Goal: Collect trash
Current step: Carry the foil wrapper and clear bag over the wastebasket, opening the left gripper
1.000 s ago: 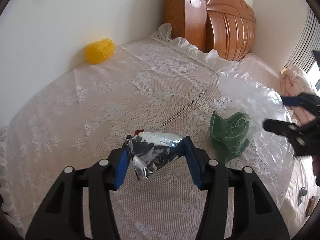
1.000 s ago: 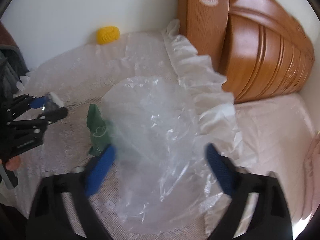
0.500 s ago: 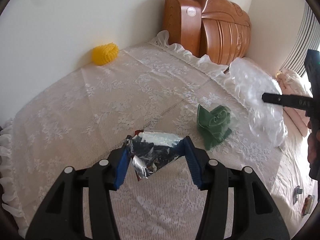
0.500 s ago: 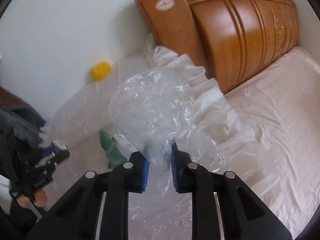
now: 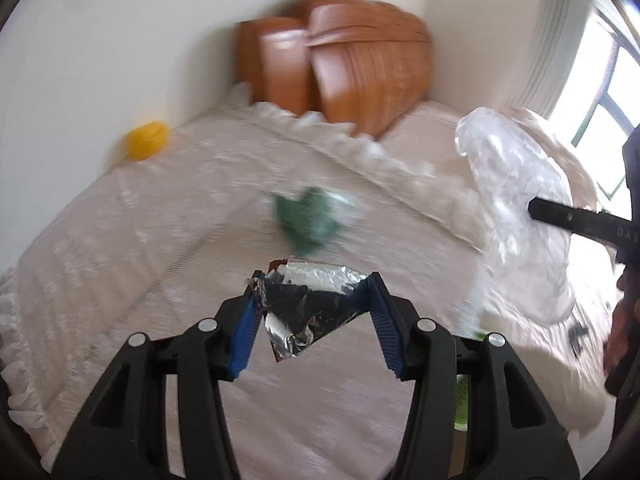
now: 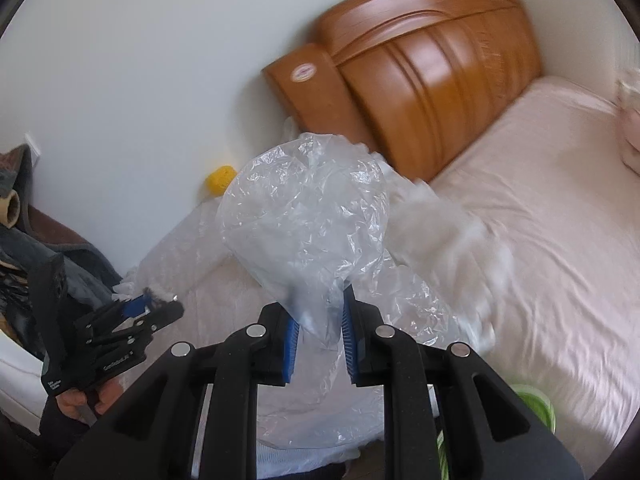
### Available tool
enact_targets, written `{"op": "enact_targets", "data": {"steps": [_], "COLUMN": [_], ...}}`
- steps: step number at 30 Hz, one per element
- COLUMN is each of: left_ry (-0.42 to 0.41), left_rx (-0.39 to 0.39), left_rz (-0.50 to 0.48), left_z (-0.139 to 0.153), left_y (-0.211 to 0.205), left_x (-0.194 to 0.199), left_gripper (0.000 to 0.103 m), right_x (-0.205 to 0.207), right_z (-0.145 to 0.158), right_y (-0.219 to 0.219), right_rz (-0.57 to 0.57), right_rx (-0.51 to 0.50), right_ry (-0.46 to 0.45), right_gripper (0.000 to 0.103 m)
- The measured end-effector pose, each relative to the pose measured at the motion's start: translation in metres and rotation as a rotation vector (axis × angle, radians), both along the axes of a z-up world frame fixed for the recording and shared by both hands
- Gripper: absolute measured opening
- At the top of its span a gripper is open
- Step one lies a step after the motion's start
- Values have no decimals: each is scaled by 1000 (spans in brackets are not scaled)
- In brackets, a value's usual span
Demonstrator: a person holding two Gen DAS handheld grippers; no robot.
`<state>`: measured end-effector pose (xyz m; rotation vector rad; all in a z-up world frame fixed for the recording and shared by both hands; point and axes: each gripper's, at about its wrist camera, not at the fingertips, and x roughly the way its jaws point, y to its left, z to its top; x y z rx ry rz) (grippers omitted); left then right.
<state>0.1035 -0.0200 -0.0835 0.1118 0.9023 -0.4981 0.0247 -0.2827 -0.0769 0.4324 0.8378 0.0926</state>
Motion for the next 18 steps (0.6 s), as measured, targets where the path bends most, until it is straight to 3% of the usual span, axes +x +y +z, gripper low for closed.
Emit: {"op": "enact_targets", "data": {"steps": [12,18], "left_ry": [42,52], "left_rx": [-1,9], "left_rz": [-482,-662], "left_z": [-6,-10], "left_y": [-136,-197], "left_x": [-110,-148], "left_gripper": [50,50], "right_x": [-185,-236], "right_z": [-18,-21], "right_y": [-48,-78], "right_rz": [-356,-511], "right_rx": [-26,-17], "right_ry": [114,125], "right_gripper": [20,20]}}
